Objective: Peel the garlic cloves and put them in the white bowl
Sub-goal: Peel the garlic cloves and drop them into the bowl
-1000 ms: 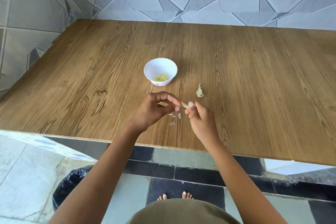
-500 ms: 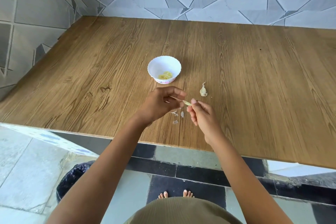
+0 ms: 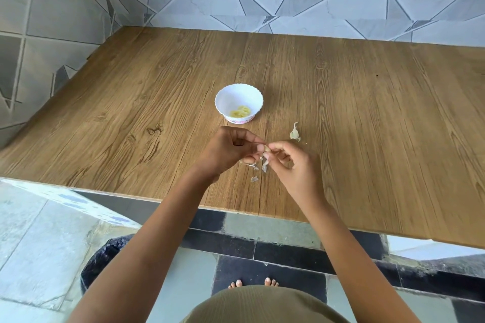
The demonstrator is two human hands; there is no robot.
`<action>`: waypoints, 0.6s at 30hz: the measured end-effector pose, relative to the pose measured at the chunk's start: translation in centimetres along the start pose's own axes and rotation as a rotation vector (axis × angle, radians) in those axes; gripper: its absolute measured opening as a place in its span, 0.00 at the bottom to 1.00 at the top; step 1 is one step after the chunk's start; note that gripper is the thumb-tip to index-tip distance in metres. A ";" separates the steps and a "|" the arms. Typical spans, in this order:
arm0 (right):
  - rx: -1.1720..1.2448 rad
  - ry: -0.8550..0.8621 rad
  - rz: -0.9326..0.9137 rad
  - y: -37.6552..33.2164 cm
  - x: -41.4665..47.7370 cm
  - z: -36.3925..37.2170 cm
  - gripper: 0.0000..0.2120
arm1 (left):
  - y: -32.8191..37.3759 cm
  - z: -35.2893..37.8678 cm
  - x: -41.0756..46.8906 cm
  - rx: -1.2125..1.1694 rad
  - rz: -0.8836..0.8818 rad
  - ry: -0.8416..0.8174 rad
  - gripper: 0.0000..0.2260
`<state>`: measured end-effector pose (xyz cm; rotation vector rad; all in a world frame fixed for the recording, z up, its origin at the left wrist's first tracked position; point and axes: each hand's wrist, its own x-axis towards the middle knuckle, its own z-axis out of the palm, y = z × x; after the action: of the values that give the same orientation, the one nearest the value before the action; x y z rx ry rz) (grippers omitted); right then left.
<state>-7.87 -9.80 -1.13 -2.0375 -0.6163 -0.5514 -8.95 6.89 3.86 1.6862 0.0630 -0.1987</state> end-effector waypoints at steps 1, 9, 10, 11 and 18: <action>-0.019 0.027 -0.022 0.0 0.0 0.1 0.05 | 0.0 0.0 0.0 -0.011 -0.005 0.005 0.03; 0.353 0.007 0.360 0.0 -0.7 0.4 0.07 | -1.1 -0.1 -0.2 -0.143 -0.098 0.172 0.05; 0.306 -0.025 0.341 0.2 -0.9 0.5 0.07 | -1.5 -0.4 -0.1 -0.106 -0.105 0.204 0.05; 0.233 -0.052 0.302 0.4 -1.1 0.6 0.07 | -2.0 -0.7 0.0 -0.041 -0.102 0.245 0.05; -0.216 -0.167 0.077 0.7 -2.3 2.1 0.12 | -4.0 -3.7 1.0 0.550 -0.133 0.692 0.07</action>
<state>-8.95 -8.83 -3.99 -2.3183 -0.5946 -0.4196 -8.20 11.02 0.18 2.2330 0.6904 0.3062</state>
